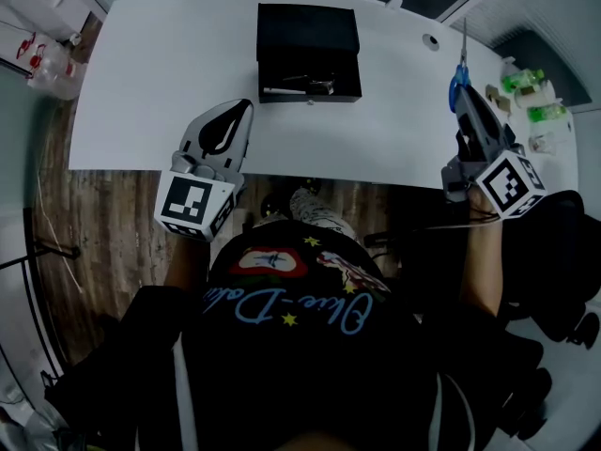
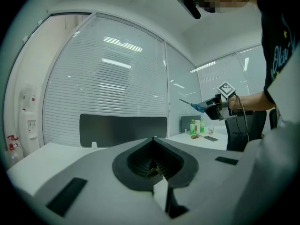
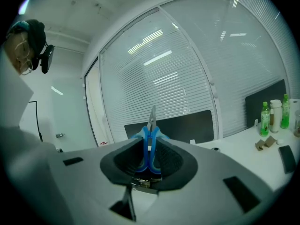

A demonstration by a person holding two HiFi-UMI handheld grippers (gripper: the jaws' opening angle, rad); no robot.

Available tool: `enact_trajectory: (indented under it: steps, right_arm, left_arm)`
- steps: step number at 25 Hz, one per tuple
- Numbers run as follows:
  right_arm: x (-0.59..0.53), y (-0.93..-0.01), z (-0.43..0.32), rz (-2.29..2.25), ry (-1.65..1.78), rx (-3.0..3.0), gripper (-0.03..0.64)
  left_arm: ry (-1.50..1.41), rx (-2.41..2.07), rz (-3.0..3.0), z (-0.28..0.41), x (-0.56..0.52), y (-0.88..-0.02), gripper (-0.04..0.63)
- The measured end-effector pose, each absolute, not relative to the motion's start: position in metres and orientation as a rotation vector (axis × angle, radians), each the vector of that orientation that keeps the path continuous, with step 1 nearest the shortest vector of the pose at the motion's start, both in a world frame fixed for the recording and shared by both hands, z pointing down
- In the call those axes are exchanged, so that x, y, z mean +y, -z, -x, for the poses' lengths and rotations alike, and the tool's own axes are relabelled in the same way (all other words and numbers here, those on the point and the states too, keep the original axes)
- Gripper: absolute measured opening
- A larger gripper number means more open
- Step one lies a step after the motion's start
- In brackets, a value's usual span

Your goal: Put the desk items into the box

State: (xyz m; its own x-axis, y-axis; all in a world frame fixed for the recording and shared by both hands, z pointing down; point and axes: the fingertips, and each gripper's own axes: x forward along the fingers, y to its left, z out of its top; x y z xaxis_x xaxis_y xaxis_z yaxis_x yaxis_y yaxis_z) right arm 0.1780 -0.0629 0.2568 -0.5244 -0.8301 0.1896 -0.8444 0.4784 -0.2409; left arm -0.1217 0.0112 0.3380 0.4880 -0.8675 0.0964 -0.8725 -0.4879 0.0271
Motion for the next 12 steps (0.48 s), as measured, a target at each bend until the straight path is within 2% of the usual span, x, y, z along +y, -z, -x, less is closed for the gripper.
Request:
enact_trajectory:
  steps: [12]
  right_arm:
    - [-0.073,-0.256,-0.135,-1.336,-0.467,-2.713,0.094]
  left_arm:
    - [-0.096,-1.678,-2.569,0.149,0.027,-0.339,0.009]
